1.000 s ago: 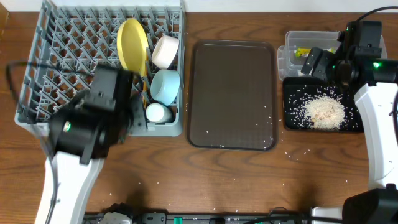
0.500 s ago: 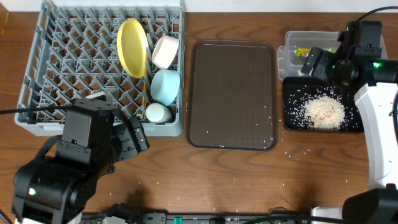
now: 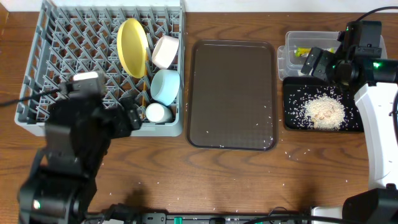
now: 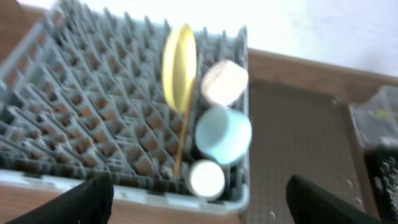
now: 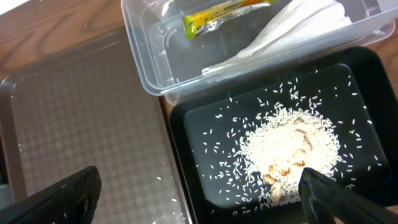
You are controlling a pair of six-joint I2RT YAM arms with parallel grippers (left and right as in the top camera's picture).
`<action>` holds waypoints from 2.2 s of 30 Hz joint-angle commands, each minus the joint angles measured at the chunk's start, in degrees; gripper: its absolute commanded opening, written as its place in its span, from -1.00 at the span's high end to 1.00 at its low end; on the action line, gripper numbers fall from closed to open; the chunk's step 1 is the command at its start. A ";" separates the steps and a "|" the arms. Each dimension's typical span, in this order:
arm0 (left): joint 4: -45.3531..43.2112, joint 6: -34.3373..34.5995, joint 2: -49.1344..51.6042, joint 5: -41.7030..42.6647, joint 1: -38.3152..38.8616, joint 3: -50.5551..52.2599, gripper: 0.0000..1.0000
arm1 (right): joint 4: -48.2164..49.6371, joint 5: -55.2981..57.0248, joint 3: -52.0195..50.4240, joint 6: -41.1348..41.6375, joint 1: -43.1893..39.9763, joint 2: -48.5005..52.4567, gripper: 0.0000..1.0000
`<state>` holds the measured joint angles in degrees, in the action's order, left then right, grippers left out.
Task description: Sort waste into correct bins and load items into the dishwasher
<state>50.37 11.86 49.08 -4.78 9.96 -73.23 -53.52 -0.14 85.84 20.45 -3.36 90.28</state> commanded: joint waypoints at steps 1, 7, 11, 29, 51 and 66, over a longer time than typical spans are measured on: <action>-5.09 -4.79 -5.86 1.40 -4.90 7.54 -0.81 | -0.09 0.57 0.28 0.74 0.70 0.07 -0.98; -24.37 -5.01 -17.88 2.60 -12.72 27.12 -0.82 | -0.09 0.57 0.28 0.74 0.70 0.07 -0.98; -37.18 -10.95 -25.44 9.22 -15.37 39.60 -0.82 | -0.09 0.57 0.28 0.74 0.70 0.07 -0.99; -53.55 -16.81 -49.00 11.63 -18.29 67.91 -0.84 | -0.09 0.57 0.28 0.74 0.70 0.07 -0.99; -46.75 -18.25 -49.03 10.36 -15.28 73.00 -0.85 | -0.09 0.57 0.28 0.74 0.70 0.07 -0.99; -46.75 -18.27 -48.85 10.34 -15.28 73.00 -0.84 | -0.09 0.57 0.28 0.74 0.70 0.07 -0.99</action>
<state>1.10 -5.87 0.58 4.75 -5.50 -0.80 -53.54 -0.14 85.76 20.47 -3.33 90.28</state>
